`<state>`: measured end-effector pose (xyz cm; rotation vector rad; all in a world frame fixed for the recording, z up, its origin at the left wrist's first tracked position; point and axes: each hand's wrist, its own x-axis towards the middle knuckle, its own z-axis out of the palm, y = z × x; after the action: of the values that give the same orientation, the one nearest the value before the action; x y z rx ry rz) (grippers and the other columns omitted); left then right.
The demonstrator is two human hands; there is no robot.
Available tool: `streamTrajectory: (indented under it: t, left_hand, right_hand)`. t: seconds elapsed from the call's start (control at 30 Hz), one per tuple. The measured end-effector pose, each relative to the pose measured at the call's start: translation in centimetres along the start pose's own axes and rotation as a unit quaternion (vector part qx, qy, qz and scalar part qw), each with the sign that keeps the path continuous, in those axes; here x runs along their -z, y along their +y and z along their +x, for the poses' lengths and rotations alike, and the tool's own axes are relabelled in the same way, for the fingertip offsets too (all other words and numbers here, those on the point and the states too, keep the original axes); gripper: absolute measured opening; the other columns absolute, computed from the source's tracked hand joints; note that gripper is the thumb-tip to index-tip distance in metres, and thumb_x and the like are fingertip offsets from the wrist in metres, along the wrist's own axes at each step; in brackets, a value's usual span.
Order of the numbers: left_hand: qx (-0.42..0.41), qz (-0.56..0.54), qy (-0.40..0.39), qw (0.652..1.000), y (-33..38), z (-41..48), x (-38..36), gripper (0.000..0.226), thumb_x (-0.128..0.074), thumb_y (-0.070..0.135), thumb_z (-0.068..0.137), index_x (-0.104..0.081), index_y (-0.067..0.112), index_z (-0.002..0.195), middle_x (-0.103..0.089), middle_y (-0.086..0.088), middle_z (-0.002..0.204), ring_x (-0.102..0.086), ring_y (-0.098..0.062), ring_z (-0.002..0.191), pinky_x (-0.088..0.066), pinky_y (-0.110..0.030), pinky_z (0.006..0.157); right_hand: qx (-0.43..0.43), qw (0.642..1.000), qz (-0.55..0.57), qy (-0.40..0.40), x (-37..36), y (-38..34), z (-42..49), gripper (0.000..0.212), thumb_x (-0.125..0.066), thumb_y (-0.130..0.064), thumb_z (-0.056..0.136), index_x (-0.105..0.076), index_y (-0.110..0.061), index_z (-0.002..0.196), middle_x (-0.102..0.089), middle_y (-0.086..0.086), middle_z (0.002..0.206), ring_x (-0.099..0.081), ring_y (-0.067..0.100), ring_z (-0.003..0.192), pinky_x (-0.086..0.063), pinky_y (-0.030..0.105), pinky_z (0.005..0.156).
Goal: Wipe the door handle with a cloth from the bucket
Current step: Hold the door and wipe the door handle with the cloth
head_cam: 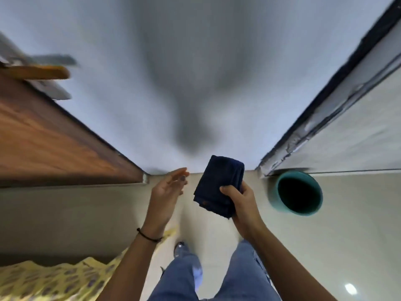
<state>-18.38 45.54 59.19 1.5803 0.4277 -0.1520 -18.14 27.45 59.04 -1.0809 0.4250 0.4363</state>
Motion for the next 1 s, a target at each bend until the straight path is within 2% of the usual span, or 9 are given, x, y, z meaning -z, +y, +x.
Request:
streamTrajectory:
  t: [0.13,0.2,0.3,0.5,0.63,0.73,0.8,0.87,1.0]
  left_hand:
    - [-0.061,0.018,0.103,0.993,2.6,-0.3,11.3,0.026,-0.052,0.010,0.095,-0.060,0.019,0.117,-0.064,0.009,0.104,-0.059,-0.002,0.093,-0.046,-0.017,0.088]
    - [-0.090,0.041,0.162,0.982,4.2,0.5,15.9,0.031,-0.054,0.021,0.094,-0.056,0.021,0.125,-0.061,0.004,0.115,-0.058,0.000,0.100,-0.046,-0.014,0.091]
    - [-0.167,0.099,0.248,0.949,7.2,2.4,21.2,0.056,-0.055,0.053,0.085,-0.048,0.026,0.133,-0.049,0.004,0.138,-0.050,-0.016,0.125,-0.042,-0.039,0.107]
    - [-0.284,0.150,0.352,0.879,13.3,7.9,27.3,0.053,-0.052,0.010,0.093,-0.035,0.010,0.143,-0.036,0.000,0.147,-0.031,-0.006,0.136,-0.026,-0.024,0.116]
    - [-0.329,0.178,0.362,0.854,14.7,11.3,30.9,0.058,-0.053,0.012,0.091,-0.030,0.006,0.145,-0.026,-0.010,0.154,-0.025,-0.011,0.141,-0.018,-0.006,0.111]
    - [-0.368,0.213,0.355,0.833,15.0,13.6,33.1,0.063,-0.055,0.013,0.093,-0.024,0.006,0.147,-0.011,-0.014,0.158,-0.017,-0.021,0.147,-0.022,-0.029,0.119]
    - [-0.384,0.248,0.356,0.815,15.0,15.3,34.5,0.065,-0.054,0.013,0.093,-0.021,0.003,0.148,-0.007,-0.019,0.158,-0.011,-0.029,0.148,-0.023,-0.048,0.118]
    - [-0.404,0.296,0.351,0.791,14.9,16.7,35.6,0.064,-0.054,0.015,0.093,-0.021,0.002,0.147,-0.008,-0.026,0.156,-0.007,-0.035,0.147,-0.020,-0.057,0.116]
    - [-0.480,0.352,0.325,0.735,15.4,19.2,37.8,0.065,-0.055,0.020,0.093,-0.020,0.005,0.145,-0.011,-0.032,0.150,-0.009,-0.041,0.143,-0.011,-0.057,0.119]
  right_hand:
    - [0.017,0.999,-0.042,-0.004,-9.8,2.6,0.2,0.036,-0.060,-0.008,0.071,-0.059,-0.009,0.107,-0.065,0.013,0.097,-0.066,0.030,0.082,-0.054,0.037,0.057]
    - [0.071,0.992,-0.107,-0.017,-13.9,2.2,0.7,0.025,-0.061,-0.006,0.075,-0.059,-0.010,0.100,-0.064,0.009,0.091,-0.064,0.026,0.080,-0.055,0.039,0.057]
    - [0.209,0.951,-0.224,-0.031,-19.9,-0.2,2.0,0.019,-0.061,0.000,0.075,-0.057,-0.016,0.085,-0.058,-0.005,0.070,-0.056,0.008,0.064,-0.054,0.032,0.059]
    - [0.423,0.849,-0.318,-0.001,-31.0,-5.3,6.2,0.032,-0.066,-0.001,0.077,-0.049,-0.021,0.095,-0.056,-0.019,0.076,-0.054,-0.003,0.059,-0.039,0.006,0.053]
    - [0.523,0.754,-0.398,0.009,-37.6,-6.0,10.2,0.035,-0.063,-0.005,0.075,-0.058,-0.012,0.108,-0.068,0.002,0.108,-0.064,0.018,0.097,-0.051,0.025,0.080]
    - [0.541,0.635,-0.552,-0.003,-41.9,-4.2,13.4,0.033,-0.062,-0.013,0.076,-0.061,-0.010,0.109,-0.065,0.012,0.125,-0.055,0.035,0.121,-0.041,0.047,0.104]
    - [0.512,0.561,-0.651,-0.008,-43.7,-2.4,14.5,0.043,-0.056,-0.039,0.086,-0.058,-0.015,0.121,-0.059,0.010,0.135,-0.049,0.034,0.129,-0.030,0.053,0.112]
    - [0.487,0.539,-0.687,-0.003,-44.1,-1.2,15.0,0.058,-0.038,-0.057,0.090,-0.052,-0.020,0.132,-0.054,0.008,0.141,-0.046,0.032,0.132,-0.024,0.054,0.115]
    - [0.502,0.487,-0.712,0.060,-44.1,-1.7,15.6,0.050,-0.045,-0.040,0.093,-0.046,-0.023,0.139,-0.060,0.009,0.130,-0.055,0.034,0.117,-0.028,0.048,0.107]
